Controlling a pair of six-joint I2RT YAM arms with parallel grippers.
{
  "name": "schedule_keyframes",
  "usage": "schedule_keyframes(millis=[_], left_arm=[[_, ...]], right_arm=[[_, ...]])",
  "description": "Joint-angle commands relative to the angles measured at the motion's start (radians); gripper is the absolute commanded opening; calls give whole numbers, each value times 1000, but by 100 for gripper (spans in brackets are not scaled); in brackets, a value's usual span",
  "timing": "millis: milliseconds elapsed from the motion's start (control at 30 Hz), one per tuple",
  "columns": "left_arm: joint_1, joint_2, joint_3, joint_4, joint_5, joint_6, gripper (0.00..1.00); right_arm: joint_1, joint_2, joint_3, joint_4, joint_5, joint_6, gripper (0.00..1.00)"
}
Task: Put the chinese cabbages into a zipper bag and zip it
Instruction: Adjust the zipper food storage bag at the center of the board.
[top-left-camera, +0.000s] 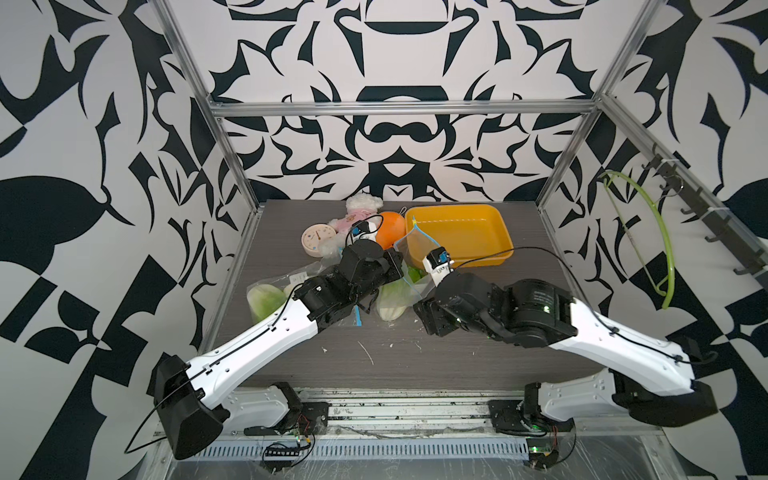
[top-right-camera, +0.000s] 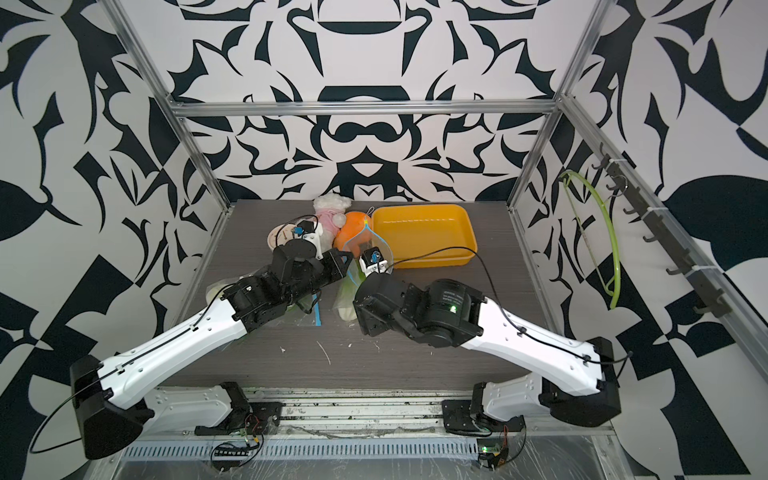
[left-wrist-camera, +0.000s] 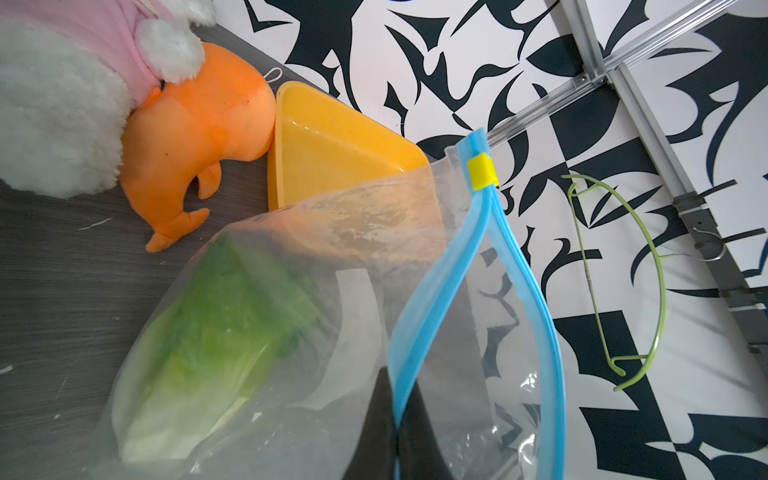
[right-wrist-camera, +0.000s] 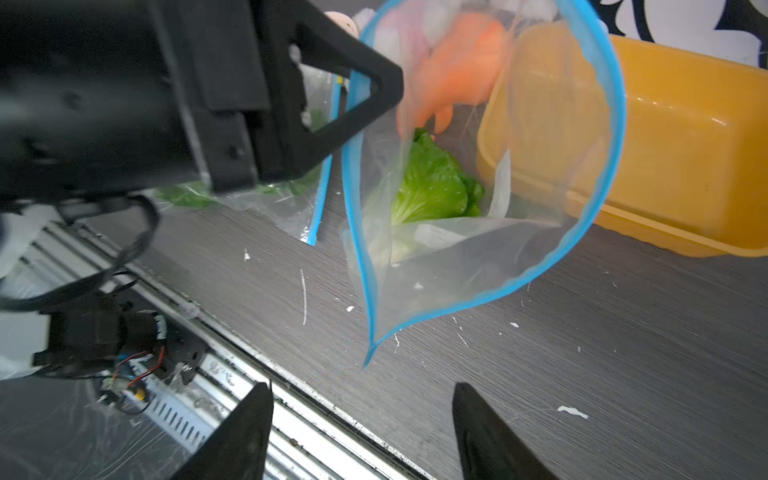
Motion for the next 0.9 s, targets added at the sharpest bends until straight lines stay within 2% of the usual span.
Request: schedule_keyframes(millis=[0,133,267,433,867], left_arm=[[6,13,42,30,11,-4,0],[6,22,53,33,18,-4,0],[6,32,61,35,26,-5,0],[6,34,67,38,37,-6,0],[6,33,65,50,45,-13,0]], right_arm=[[6,11,-40,53,91,45,69],[5,42,-69,123,78,26,65],[5,62,-66,136,143,21,57],[4,49,-89,165,206,21,37],[-3,39,-93,219,256,-33,2]])
